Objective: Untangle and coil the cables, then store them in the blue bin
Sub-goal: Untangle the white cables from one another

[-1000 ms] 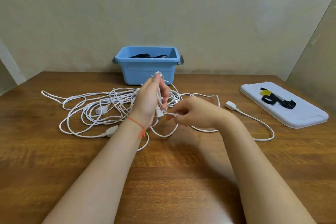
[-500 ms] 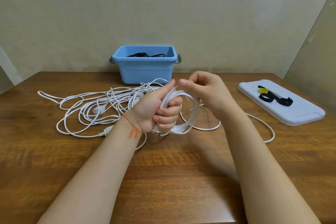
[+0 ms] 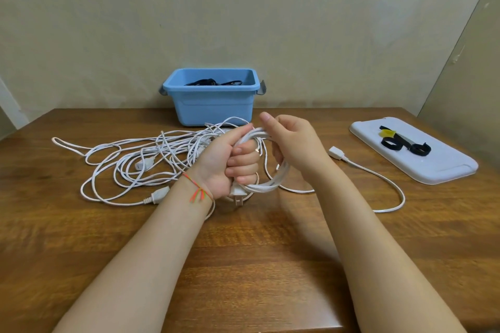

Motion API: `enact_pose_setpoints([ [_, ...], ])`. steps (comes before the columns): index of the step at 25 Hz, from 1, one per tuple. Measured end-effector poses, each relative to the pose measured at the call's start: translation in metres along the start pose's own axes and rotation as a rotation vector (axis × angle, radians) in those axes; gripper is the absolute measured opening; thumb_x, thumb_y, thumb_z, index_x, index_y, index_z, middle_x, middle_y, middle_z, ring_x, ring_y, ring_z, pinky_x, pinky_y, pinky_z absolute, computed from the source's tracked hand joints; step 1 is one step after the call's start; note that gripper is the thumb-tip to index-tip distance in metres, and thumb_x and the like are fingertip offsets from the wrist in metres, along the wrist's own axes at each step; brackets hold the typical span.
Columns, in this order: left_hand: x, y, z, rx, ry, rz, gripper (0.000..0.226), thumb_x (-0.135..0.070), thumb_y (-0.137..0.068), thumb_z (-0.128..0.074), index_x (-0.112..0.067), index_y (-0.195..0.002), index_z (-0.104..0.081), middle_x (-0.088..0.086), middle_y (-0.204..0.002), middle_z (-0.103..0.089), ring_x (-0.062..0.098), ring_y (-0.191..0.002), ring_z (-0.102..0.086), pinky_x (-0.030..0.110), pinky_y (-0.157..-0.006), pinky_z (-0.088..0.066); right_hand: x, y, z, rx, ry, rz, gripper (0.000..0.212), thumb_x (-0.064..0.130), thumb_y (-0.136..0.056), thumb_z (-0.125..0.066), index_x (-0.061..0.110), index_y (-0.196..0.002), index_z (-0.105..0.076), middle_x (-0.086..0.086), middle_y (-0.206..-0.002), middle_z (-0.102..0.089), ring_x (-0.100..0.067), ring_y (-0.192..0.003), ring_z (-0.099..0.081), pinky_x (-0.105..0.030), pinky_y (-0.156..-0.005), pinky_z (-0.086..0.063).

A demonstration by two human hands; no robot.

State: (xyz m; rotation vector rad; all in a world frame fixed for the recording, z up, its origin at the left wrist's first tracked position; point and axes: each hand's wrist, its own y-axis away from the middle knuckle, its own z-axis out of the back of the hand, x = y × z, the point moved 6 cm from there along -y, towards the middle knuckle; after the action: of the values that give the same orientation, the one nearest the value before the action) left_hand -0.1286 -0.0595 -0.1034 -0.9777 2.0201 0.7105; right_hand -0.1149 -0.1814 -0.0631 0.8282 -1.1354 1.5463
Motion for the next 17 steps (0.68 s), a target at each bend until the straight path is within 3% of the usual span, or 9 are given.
enact_pose_setpoints([
  [2, -0.010, 0.000, 0.013, -0.125, 0.131, -0.089, 0.060, -0.042, -0.102, -0.040, -0.021, -0.047, -0.031, -0.006, -0.039, -0.019, 0.008, -0.031, -0.017, 0.021, -0.040, -0.016, -0.007, -0.003, 0.004, 0.023, 0.071, -0.025, 0.044, 0.042, -0.099, -0.053, 0.008, -0.071, -0.055, -0.002, -0.055, -0.051, -0.015, -0.047, -0.047, -0.027, -0.048, -0.039],
  [5, -0.021, 0.004, 0.043, -0.415, 0.346, -0.254, 0.058, -0.036, -0.102, -0.038, -0.022, -0.047, -0.030, -0.006, -0.039, -0.020, 0.009, -0.030, -0.017, 0.018, -0.039, -0.016, -0.020, -0.009, 0.022, 0.035, 0.430, -0.071, 0.038, 0.039, -0.099, -0.052, 0.015, -0.071, -0.062, 0.006, -0.058, -0.051, -0.015, -0.055, -0.045, -0.028, -0.053, -0.036],
  [9, -0.031, 0.013, 0.066, -0.692, 0.361, -0.421, 0.055, -0.045, -0.105, -0.031, -0.020, -0.055, -0.029, -0.005, -0.040, -0.024, 0.012, -0.033, -0.021, 0.021, -0.043, -0.023, -0.022, -0.010, 0.035, 0.049, 0.577, -0.078, 0.026, 0.036, -0.097, -0.058, 0.023, -0.075, -0.055, 0.005, -0.074, -0.057, -0.012, -0.067, -0.050, -0.028, -0.055, -0.035],
  [11, -0.035, 0.012, 0.056, -0.690, 0.236, -0.465, 0.056, -0.050, -0.105, -0.029, -0.020, -0.058, -0.032, -0.004, -0.042, -0.027, 0.012, -0.035, -0.024, 0.024, -0.047, -0.027, -0.017, -0.007, 0.022, 0.152, 0.644, -0.039, 0.028, 0.038, -0.093, -0.065, 0.021, -0.072, -0.057, 0.004, -0.071, -0.057, -0.012, -0.065, -0.050, -0.028, -0.055, -0.035],
  [14, -0.034, 0.009, 0.031, -0.640, -0.143, -0.503, 0.053, -0.046, -0.106, -0.032, -0.019, -0.061, -0.038, -0.002, -0.046, -0.039, 0.016, -0.043, -0.038, 0.028, -0.053, -0.041, 0.000, 0.009, -0.007, 0.368, 0.572, 0.044, 0.024, 0.037, -0.087, -0.073, 0.018, -0.073, -0.067, 0.011, -0.060, -0.057, -0.003, -0.054, -0.047, -0.020, -0.052, -0.035],
  [17, -0.026, 0.008, 0.013, -0.613, -0.530, -0.449, 0.051, -0.042, -0.107, -0.032, -0.015, -0.064, -0.040, -0.001, -0.049, -0.053, 0.016, -0.050, -0.050, 0.024, -0.054, -0.047, 0.019, 0.025, -0.019, 0.544, 0.392, 0.103, 0.008, 0.020, -0.089, -0.069, 0.017, -0.089, -0.077, 0.013, -0.058, -0.054, -0.002, -0.051, -0.041, -0.011, -0.051, -0.032],
])
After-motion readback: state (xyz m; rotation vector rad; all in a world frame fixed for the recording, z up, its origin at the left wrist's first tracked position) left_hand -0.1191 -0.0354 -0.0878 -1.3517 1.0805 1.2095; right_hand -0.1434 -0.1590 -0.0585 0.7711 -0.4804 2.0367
